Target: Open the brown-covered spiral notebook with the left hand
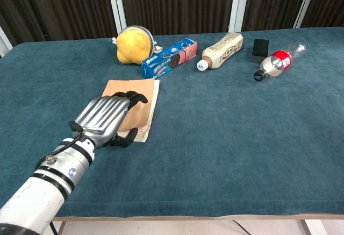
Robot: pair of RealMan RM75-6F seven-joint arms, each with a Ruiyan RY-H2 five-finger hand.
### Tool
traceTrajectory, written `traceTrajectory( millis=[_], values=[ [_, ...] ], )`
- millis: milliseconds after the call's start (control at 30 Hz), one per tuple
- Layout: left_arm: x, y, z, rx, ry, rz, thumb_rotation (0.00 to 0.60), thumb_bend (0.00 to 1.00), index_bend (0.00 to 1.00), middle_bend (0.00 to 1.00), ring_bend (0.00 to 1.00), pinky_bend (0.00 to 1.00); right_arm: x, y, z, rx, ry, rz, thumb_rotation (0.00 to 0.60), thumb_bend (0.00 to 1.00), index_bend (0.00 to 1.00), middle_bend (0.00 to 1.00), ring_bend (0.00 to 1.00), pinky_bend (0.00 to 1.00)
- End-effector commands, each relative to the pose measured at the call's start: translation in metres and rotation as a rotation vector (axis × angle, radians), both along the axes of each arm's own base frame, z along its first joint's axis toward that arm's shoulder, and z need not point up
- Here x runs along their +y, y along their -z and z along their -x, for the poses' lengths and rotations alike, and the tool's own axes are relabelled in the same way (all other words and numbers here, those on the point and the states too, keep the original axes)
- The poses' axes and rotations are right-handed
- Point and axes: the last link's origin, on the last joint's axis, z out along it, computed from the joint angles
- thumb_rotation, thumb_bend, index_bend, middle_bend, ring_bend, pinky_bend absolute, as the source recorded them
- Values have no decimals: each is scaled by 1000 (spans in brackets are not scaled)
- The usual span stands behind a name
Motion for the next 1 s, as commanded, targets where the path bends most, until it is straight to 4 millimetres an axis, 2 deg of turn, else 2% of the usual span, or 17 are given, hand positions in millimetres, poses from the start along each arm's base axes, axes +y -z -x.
traceTrajectory(
  millis=[33, 400, 567, 700, 867, 1000],
  values=[
    [-1, 1, 1, 5, -2, 9, 600, 463, 233, 173, 179, 345, 0, 0, 0, 0, 1, -1, 600, 0, 0, 0, 0, 244],
    [0, 0, 2, -2, -16, 7, 600, 464, 237, 176, 179, 347, -1, 1, 0, 1, 5, -5, 600, 0, 0, 0, 0, 244],
    [2, 1, 3, 6, -16, -30, 600, 454, 273, 195, 189, 357, 0, 1, 0, 2, 5, -11, 600, 0, 0, 0, 0, 244],
    [4, 4, 7, 17, -22, -41, 600, 449, 349, 262, 230, 375, 0, 1, 0, 2, 5, -15, 600, 0, 0, 0, 0, 244],
    [6, 3, 9, 41, -9, -84, 600, 457, 531, 311, 262, 388, 0, 1, 0, 3, 7, -18, 600, 0, 0, 0, 0, 244],
    [8, 0, 9, 40, 2, -122, 600, 474, 616, 341, 284, 405, 0, 1, 0, 2, 7, -17, 600, 0, 0, 0, 0, 244]
  ],
)
